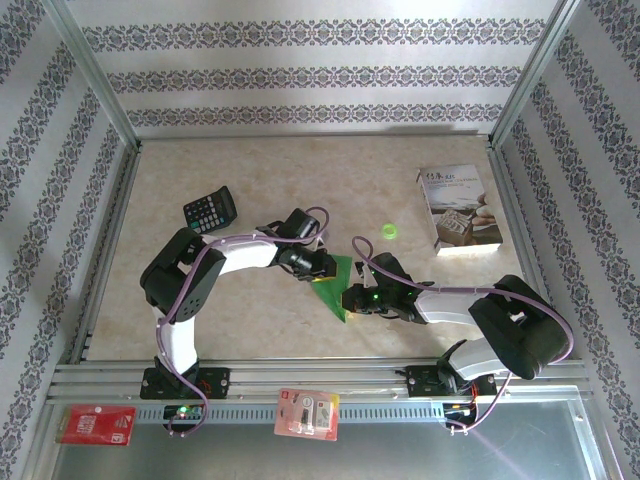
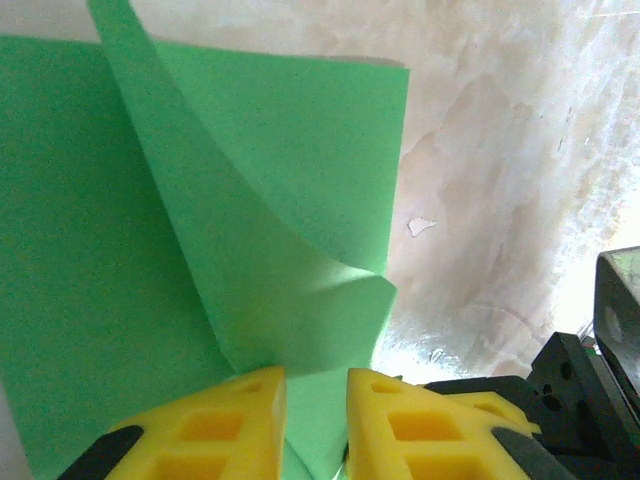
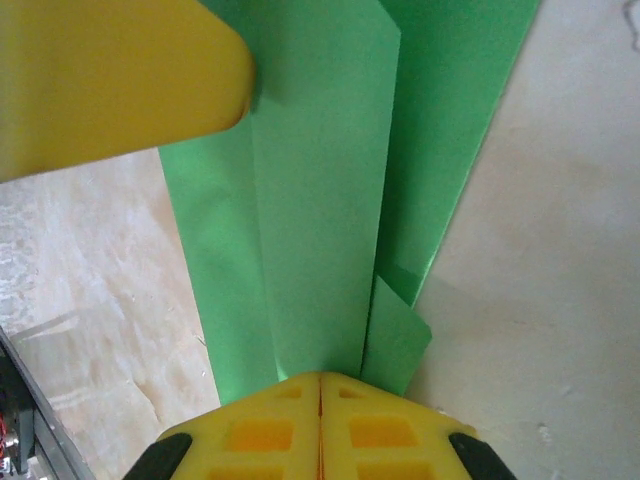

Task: Fold a paper plane with a square sheet of paper (pick it up from the middle)
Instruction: Fourth fold the wing at the center of the table.

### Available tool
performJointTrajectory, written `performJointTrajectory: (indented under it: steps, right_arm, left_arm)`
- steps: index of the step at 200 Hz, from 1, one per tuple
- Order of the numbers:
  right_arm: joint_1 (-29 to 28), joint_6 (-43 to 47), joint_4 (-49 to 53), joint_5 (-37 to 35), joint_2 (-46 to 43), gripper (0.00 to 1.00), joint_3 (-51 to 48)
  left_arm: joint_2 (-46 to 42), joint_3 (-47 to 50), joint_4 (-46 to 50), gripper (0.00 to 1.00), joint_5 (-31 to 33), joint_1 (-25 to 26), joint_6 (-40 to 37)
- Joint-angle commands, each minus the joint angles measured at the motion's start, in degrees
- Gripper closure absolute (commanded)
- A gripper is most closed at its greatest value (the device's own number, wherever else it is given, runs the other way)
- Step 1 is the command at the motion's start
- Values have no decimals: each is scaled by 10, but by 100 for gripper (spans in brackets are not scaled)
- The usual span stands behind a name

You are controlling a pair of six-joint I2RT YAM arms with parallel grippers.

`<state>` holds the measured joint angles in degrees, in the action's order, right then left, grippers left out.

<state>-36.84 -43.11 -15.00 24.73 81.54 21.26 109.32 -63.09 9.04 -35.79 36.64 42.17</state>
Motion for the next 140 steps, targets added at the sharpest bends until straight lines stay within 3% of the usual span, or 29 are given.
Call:
performJointTrajectory:
  steps: [1, 108, 140]
  right_arm:
    - [8, 16, 29, -4, 7, 92, 5]
    - [0, 52, 104, 18, -83, 83, 52]
    - [-26, 49, 106, 17, -63, 83, 64]
  left_arm:
    - [30, -31, 9, 80, 7, -2, -15]
    - [68, -27, 17, 82, 29, -3, -27]
    - [68, -23, 16, 82, 30, -3, -27]
